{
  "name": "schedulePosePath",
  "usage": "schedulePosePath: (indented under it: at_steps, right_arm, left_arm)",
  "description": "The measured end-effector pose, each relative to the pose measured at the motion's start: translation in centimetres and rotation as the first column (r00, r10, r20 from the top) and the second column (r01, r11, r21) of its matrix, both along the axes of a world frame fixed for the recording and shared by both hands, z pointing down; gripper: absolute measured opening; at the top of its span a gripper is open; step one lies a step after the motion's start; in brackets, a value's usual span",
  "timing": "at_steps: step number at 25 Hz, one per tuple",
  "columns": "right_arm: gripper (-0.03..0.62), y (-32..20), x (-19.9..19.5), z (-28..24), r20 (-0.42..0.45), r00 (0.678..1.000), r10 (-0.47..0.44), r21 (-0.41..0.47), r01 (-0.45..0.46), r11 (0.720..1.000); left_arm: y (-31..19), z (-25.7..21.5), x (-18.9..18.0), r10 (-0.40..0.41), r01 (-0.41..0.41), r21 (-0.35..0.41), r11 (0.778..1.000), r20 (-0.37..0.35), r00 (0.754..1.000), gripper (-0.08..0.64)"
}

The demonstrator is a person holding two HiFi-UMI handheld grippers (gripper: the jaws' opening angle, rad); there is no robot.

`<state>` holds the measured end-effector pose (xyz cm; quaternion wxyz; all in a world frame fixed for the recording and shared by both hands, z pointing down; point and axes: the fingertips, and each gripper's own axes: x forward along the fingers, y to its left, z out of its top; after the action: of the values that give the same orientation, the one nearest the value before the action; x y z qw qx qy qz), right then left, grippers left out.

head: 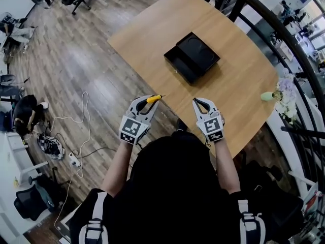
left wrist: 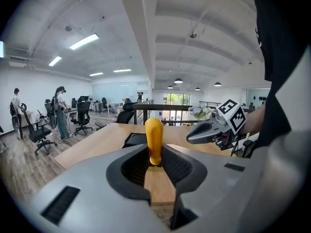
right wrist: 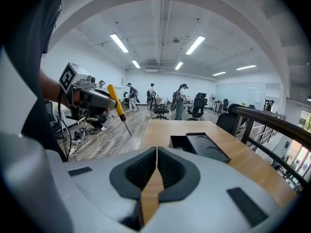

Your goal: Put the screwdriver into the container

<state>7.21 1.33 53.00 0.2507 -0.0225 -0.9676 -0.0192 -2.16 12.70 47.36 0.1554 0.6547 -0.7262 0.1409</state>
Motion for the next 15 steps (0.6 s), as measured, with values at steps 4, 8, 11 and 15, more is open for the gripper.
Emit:
schedulePosePath:
  at_steps: [4,8,11,15]
  right_arm:
    - [0.028,-1.2,-0.8,0.1,0.010,1.000,-0.010,-0.019,0.010,1.000]
    - [0.028,-2.6,-0.8,0.5,0.013,1.000,-0.012,-0.041,0.012,0.999]
    - [0.028,-3.6,-0.6,1.1,0.017,1.000,-0.003,-0.065,0.004,0.998]
    - [0.028,-4.4,-0.1,1.7,0.021,1.000,-0.007,-0.079,0.008,0.997]
  left_arm:
    - [-1.3,-0.3,-0.8,-0.016,0.016,-0.008,1.000,0.009,1.000,0.083]
    - [-2.7,-0.2,-0.9,-0.026,0.027,-0.032,0.999,0.012,1.000,0.083]
    - [-3.6,-0.1,-0.5,-0.013,0.013,-0.050,0.999,0.015,1.000,0.083]
    - [-5.1,-0.4,0.2,-0.005,0.006,-0.066,0.998,0.015,1.000,0.083]
